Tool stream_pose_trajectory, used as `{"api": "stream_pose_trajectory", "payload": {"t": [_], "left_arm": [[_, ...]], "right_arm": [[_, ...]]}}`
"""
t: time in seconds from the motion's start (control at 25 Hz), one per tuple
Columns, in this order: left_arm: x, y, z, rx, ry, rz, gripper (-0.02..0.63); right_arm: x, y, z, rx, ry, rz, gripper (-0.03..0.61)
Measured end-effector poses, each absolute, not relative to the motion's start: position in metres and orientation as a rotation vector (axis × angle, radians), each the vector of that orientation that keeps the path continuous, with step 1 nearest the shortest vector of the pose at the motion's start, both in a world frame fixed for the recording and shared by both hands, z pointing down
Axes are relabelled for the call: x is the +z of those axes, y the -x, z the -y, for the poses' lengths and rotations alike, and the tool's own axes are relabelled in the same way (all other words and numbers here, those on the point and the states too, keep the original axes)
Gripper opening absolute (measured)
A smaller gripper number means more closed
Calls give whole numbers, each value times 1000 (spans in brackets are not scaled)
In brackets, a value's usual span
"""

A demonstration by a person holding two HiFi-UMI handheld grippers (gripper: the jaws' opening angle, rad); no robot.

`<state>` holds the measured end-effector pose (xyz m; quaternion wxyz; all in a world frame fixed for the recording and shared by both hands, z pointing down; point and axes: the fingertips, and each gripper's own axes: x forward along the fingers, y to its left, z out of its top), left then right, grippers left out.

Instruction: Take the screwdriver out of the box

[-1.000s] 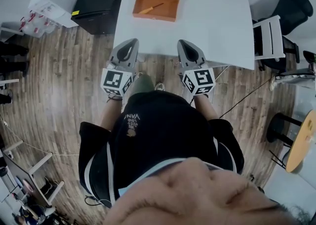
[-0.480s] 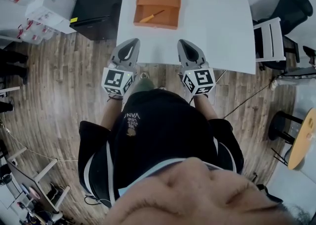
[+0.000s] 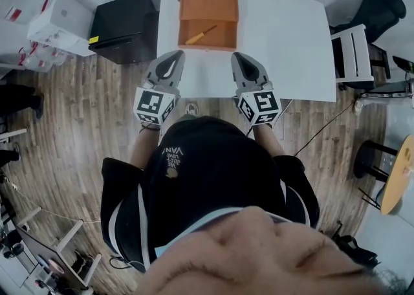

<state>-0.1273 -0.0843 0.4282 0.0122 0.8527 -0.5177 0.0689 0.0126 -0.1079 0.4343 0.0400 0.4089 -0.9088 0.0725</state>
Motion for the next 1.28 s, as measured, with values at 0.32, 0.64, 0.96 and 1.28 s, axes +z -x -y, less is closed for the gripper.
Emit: {"api": "stream_pose_trajectory", "payload": {"t": [0.32, 0.64, 0.96, 1.28], "left_arm": [[428, 150, 113, 221, -2715, 1530, 17], [438, 156, 130, 222, -2746, 1442, 17], [437, 150, 155, 213, -2720, 1465, 17], [427, 141, 183, 226, -2717, 1520, 17]], "right_arm": [[434, 12, 131, 216, -1331, 2760, 12], [441, 20, 141, 224, -1393, 2713, 12], [440, 12, 166, 238, -1372, 2717, 12], [434, 6, 193, 232, -1315, 2750, 12]]}}
